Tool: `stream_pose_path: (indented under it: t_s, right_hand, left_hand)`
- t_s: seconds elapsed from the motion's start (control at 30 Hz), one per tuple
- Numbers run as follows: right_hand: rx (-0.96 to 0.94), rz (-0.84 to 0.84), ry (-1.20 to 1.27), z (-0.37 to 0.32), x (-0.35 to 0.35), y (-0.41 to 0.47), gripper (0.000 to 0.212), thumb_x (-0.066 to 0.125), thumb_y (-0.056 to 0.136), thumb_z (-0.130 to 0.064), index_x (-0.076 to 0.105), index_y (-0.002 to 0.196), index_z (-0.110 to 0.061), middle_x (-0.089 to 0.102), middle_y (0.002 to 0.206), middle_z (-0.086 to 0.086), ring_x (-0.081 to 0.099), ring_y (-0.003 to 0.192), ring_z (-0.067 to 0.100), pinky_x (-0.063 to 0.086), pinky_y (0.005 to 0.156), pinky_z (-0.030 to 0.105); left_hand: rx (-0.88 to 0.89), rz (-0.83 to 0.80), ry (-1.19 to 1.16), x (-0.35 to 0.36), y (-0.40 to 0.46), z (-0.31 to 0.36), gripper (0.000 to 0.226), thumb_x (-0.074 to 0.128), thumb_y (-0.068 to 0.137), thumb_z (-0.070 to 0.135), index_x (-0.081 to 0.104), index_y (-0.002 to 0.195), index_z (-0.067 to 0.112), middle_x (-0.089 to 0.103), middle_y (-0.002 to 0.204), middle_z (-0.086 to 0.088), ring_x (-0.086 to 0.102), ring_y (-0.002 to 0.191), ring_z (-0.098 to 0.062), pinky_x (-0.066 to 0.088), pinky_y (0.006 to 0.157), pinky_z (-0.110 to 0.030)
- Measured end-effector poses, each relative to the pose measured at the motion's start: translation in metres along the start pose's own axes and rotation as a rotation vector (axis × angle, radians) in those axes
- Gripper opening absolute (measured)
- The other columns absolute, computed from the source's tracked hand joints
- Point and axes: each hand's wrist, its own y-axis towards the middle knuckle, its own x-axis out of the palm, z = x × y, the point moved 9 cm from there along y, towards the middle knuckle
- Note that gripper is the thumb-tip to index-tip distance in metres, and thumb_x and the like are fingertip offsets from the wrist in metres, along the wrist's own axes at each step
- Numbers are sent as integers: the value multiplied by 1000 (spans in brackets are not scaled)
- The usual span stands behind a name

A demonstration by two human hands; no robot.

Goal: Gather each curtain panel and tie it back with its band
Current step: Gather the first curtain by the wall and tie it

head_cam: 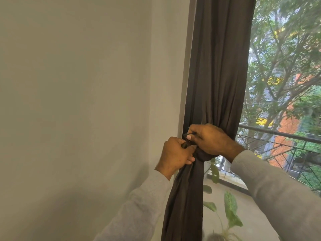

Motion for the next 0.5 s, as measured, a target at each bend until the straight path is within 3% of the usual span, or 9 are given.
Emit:
stream_pose_path:
  t_s: [0.23, 0.37, 0.43, 0.5]
  right_hand:
    - [56, -1, 8, 0, 4, 6, 19, 57, 107, -40, 68, 101, -26, 71, 89, -7, 67, 82, 14, 58, 73, 37]
    - [101, -6, -19, -3, 9, 10, 22, 56, 107, -41, 69, 102, -24, 70, 91, -5, 66, 82, 15, 57, 74, 35]
    - [109, -6, -29, -3, 8, 12, 23, 57, 107, -41, 69, 102, -23, 69, 91, -5, 66, 82, 15, 54, 72, 33]
    - [112, -26, -23, -4, 8, 14, 22, 59, 106, -39, 70, 100, -21, 69, 90, -4, 65, 82, 14, 51, 70, 31]
  left_hand:
    - [163, 244, 120, -18, -2, 4, 14, 88, 89, 32, 84, 89, 19, 79, 75, 3, 78, 69, -22, 68, 74, -49]
    - [207, 390, 82, -28, -17, 11, 31, 91, 86, 22, 73, 111, 24, 80, 96, 4, 77, 86, -15, 67, 88, -37]
    - [229, 418, 46, -30, -22, 12, 41, 91, 86, 18, 66, 116, 30, 78, 91, 6, 77, 85, -15, 67, 88, -34]
    - [256, 436, 59, -32, -23, 12, 35, 90, 88, 19, 67, 111, 30, 77, 88, 6, 76, 82, -15, 68, 86, -36]
